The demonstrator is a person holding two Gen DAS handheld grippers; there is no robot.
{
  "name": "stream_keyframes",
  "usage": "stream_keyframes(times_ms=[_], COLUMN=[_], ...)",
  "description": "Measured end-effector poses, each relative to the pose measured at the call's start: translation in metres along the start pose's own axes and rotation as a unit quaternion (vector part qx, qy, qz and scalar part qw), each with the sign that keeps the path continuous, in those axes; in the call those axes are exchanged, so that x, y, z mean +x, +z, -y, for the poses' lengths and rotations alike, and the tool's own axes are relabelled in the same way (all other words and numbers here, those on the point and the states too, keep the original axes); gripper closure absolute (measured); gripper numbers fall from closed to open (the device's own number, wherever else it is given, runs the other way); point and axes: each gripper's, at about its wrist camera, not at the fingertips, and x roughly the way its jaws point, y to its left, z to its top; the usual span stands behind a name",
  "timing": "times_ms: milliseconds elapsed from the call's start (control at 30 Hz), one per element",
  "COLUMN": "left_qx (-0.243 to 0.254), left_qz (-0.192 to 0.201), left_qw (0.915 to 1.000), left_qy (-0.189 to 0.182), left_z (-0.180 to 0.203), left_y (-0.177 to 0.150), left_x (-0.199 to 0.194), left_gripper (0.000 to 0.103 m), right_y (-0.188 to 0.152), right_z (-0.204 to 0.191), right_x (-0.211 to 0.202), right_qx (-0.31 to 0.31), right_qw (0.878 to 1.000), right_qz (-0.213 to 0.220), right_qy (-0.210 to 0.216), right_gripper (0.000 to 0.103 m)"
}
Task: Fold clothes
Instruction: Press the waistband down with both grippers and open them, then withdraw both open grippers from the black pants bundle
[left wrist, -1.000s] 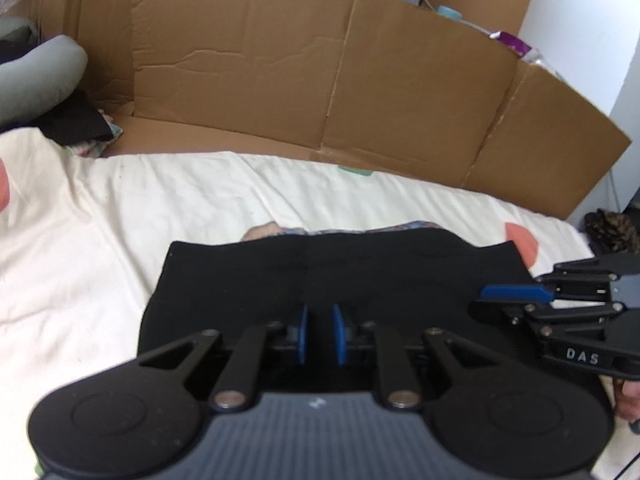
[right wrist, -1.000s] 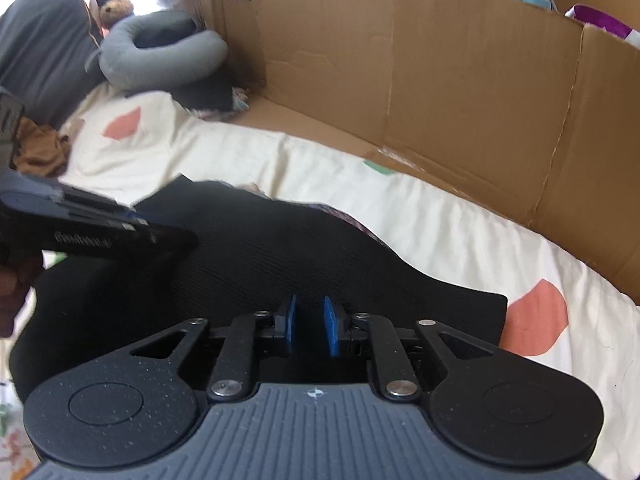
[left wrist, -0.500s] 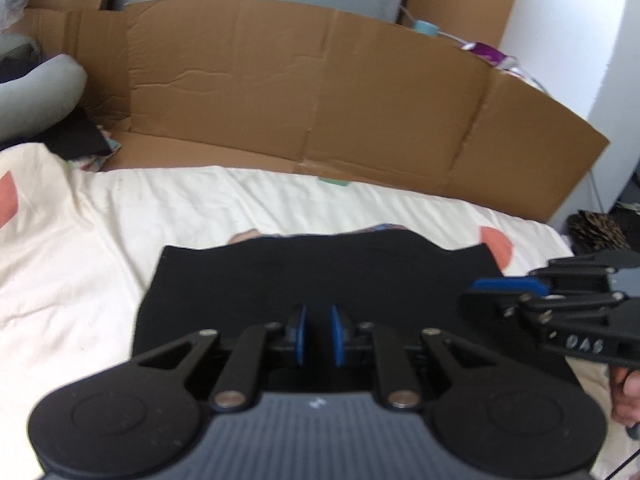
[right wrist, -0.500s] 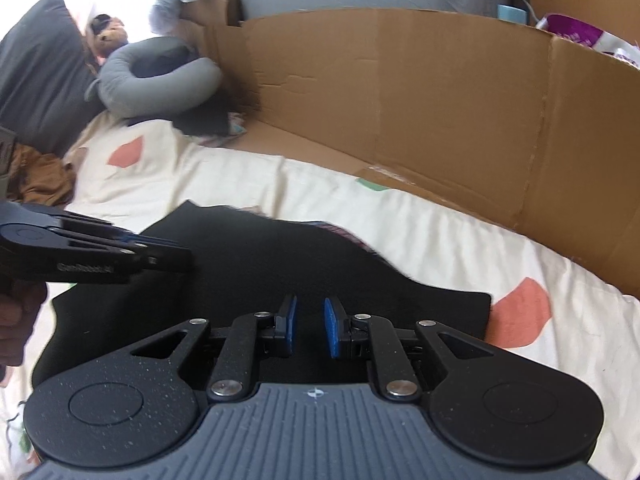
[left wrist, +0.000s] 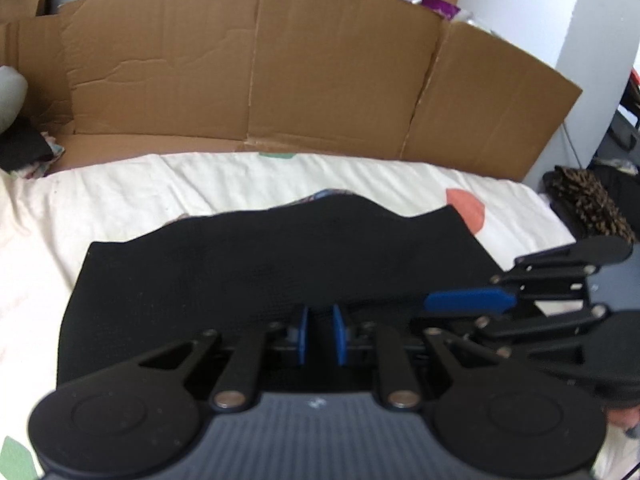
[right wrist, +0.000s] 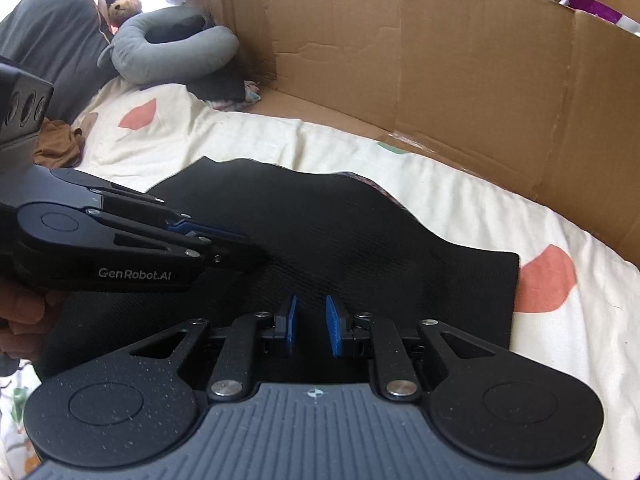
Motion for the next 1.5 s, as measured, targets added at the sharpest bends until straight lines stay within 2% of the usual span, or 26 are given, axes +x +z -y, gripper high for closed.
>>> stream_keyframes(times_ms=[167,367,567,700,867,900,967,1200,1333,1500], left_qx=[-0.01,-0.001,-0.003,-0.015,-0.021,-0.022,-0.025,-0.031,-0.038,-0.042], left_qz=[-0.002,0.01,0.011,0.01,0.002,-0.001,-0.009,-0.037,-0.043,-0.045], left_qw=[0.9999,0.9997,0.9995,0.9994,0.9994,0.9994,0.9992,0.9972,0.9952,0.994], left_qy=[0.013,0.022,0.03,0.028,0.028,0.028,0.031,0.057,0.079,0.091], left_z=[0.003,0.012,0.021,0.029,0.036,0.036,0.036,0.024,0.01,-0.005], left_y=[0.002,-0.002,-0.016,-0.023,-0.03,-0.031,-0.034,-0.05,-0.061,-0.072], left_x=[-0.006,-0.03,-0.057,-0.072,-0.079,-0.079,-0.076,-0.063,-0.067,-0.078], left_gripper=[0.09,0.09,0.085,0.074,0.065,0.064,0.064,0.064,0.064,0.063], right_y=[-0.006,-0.014,-0.02,-0.021,-0.021,-0.022,-0.024,-0.039,-0.053,-0.064], right_z=[0.006,0.027,0.041,0.04,0.023,0.02,0.013,-0.005,-0.001,0.011], right_x=[-0.004,-0.018,-0.042,-0.055,-0.066,-0.067,-0.068,-0.056,-0.055,-0.064], right_qx=[0.0,0.039,0.086,0.103,0.09,0.087,0.078,0.037,0.02,0.032], right_qw=[1.0,0.999,0.996,0.994,0.996,0.996,0.997,0.999,1.0,0.999], right_qz=[-0.005,-0.012,0.007,0.018,0.025,0.026,0.027,0.002,-0.007,-0.006], right_qy=[-0.006,-0.027,-0.029,-0.019,-0.007,-0.006,-0.002,0.0,-0.01,-0.017], right_gripper=[0.081,0.081,0.081,0.08,0.078,0.072,0.067,0.067,0.067,0.067])
